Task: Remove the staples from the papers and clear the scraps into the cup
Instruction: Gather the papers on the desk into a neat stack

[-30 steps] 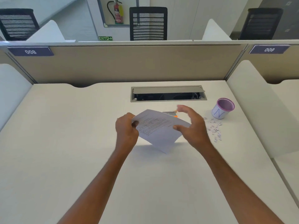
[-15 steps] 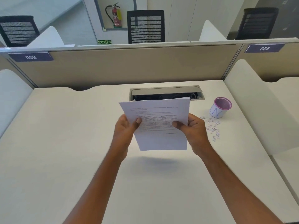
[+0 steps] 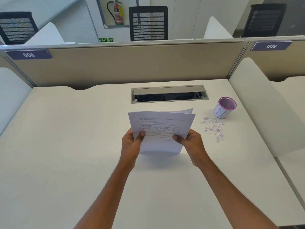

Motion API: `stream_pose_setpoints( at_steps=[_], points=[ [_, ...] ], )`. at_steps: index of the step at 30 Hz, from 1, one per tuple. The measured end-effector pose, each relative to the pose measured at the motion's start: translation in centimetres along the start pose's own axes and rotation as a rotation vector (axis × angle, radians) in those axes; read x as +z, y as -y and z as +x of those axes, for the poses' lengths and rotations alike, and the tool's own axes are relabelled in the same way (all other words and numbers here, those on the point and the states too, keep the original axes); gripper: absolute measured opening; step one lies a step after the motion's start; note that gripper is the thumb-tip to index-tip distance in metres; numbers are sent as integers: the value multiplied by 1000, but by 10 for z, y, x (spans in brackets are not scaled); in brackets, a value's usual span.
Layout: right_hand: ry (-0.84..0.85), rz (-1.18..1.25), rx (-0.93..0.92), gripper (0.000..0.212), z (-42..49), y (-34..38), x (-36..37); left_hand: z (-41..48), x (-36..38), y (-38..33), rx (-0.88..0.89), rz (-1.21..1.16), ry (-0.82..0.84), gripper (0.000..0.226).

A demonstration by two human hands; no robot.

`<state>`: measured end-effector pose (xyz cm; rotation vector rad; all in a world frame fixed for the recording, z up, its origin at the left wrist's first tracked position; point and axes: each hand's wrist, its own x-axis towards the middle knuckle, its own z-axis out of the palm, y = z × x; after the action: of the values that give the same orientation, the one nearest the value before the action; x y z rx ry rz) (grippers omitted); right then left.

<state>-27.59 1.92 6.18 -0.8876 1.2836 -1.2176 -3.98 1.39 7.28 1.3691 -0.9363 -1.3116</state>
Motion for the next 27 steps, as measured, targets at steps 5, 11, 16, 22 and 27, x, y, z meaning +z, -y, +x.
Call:
stream_pose_setpoints(
  at_steps=[5,11,16,22,27],
  points=[
    [-16,-11,-18,39,1,2,1,6,2,4,-4,23,-3,26],
    [-38,-5,3,39,1,3,10,8,1,10,2,40,-14,26],
    [-62,-13,9,42,-1,2,14,7,2,11,-2,39,-31,24],
    [-28,-30,18,40,0,0,15,5,-1,16,-23,34,-37,23],
    [-24,-47,21,40,-1,-2,15,4,-2,19,-35,36,-26,24]
  ],
)
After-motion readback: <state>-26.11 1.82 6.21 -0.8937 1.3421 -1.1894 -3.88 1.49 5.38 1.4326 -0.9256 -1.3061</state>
